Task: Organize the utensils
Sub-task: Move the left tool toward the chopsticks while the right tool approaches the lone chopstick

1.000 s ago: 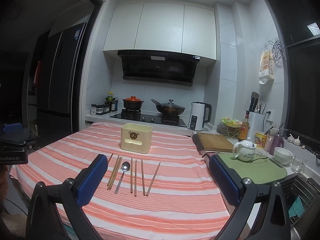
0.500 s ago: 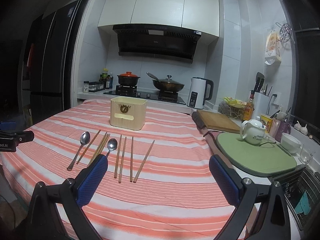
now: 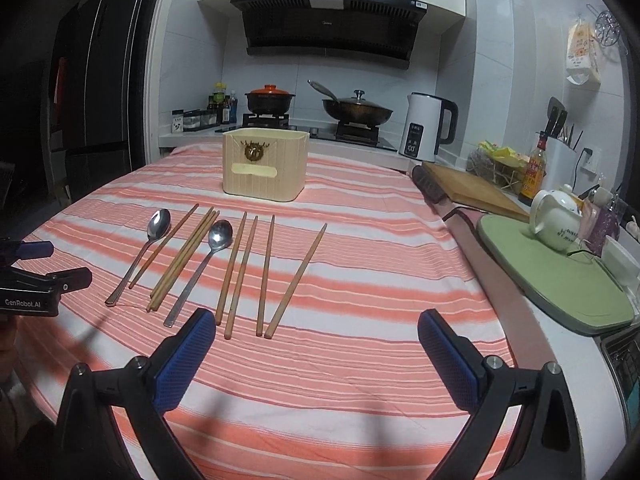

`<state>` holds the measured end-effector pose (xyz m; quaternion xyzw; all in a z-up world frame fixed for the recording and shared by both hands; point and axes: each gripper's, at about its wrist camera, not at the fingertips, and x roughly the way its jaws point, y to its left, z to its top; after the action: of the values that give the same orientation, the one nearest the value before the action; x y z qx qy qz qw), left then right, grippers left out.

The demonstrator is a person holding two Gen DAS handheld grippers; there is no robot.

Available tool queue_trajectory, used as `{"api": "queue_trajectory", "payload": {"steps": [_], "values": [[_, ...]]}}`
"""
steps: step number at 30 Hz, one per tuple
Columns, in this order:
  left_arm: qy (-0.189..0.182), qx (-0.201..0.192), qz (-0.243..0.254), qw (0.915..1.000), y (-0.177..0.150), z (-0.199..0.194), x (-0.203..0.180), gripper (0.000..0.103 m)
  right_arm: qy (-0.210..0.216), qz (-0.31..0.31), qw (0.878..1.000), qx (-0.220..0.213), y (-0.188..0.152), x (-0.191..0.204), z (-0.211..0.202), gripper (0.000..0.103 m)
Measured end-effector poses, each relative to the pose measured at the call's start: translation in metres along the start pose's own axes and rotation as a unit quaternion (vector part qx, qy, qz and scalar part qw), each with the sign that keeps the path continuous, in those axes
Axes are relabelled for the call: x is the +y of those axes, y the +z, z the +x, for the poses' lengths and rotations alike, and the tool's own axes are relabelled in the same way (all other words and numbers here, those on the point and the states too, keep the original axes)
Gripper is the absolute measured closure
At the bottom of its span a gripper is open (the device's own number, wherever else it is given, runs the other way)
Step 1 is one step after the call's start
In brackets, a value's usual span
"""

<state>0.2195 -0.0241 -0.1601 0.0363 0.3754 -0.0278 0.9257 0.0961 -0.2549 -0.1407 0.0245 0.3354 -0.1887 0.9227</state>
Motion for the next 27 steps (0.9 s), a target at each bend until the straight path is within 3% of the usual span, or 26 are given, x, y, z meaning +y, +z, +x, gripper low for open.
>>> {"api": "queue_trajectory", "payload": {"steps": [6, 11, 15, 19, 25, 27], "values": [[0.023, 0.031, 0.022, 0.9990, -0.004, 0.024, -0.005, 0.000, 0.030, 0.012, 0.999, 0.034, 0.005, -0.004, 0.028, 0.002], [0.037, 0.049, 0.025, 0.9978, -0.004, 0.034, -0.005, 0.001, 0.057, 0.028, 0.994, 0.089, 0.002, -0.001, 0.061, 0.039], [0.038, 0.064, 0.016, 0.9971, -0.004, 0.040, 0.000, 0.000, 0.085, 0.034, 0.989, 0.120, -0.001, 0.006, 0.078, 0.054], [0.042, 0.073, 0.007, 0.9964, -0.002, 0.042, 0.005, 0.000, 0.084, 0.029, 0.984, 0.157, -0.007, 0.012, 0.095, 0.074], [0.065, 0.075, -0.003, 0.9951, -0.001, 0.042, 0.022, 0.000, 0.062, 0.028, 0.984, 0.165, -0.008, 0.007, 0.097, 0.083], [0.056, 0.073, -0.012, 0.9957, -0.003, 0.040, 0.029, 0.001, 0.060, 0.029, 0.984, 0.163, -0.007, 0.004, 0.096, 0.082]]}}
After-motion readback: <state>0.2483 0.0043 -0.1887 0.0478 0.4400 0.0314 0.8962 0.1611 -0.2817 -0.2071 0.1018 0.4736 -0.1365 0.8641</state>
